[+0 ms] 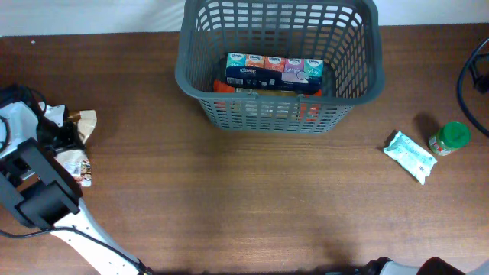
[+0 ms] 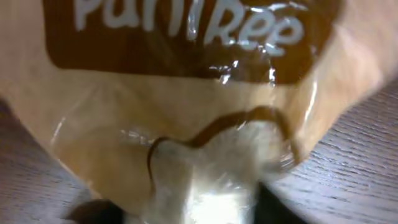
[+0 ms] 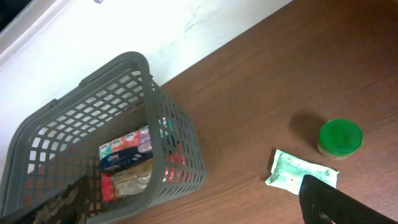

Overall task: Pack container
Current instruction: 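Grasp the Paniree bread bag with the left gripper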

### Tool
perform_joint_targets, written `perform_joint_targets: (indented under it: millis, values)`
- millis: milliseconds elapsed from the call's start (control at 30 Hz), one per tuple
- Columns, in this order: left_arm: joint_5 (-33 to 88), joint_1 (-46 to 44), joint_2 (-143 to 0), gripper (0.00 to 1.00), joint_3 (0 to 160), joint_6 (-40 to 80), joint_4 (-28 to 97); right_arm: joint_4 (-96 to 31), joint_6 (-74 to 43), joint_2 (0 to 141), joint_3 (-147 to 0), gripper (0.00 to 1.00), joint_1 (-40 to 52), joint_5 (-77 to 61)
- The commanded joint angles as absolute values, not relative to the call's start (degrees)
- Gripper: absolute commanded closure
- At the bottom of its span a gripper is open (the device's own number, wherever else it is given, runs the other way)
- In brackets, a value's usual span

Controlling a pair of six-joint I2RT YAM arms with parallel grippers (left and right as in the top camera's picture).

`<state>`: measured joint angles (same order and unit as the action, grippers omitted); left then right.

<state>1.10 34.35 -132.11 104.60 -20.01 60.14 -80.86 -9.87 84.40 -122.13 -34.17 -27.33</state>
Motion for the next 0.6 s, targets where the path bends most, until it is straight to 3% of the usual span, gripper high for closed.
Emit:
perform_joint_targets:
  millis: [0,233,567]
  values:
    - [4.23,34.68,-135.20,0.98,104.73,-20.64,61.78,-80.84,-9.50,84.40,-122.52,0.01,-34.57,-27.40]
    - [9.30,34.54,-135.17,0.98,117.01,-20.71,71.79,-80.84,-9.50,84.40,-122.52,0.01,-34.57,-27.40]
    - [13.74,30.57,-134.61,0.98,156.11,-22.39,91.50,-80.82,-9.50,84.40,-122.52,0.01,-34.57,-27.40]
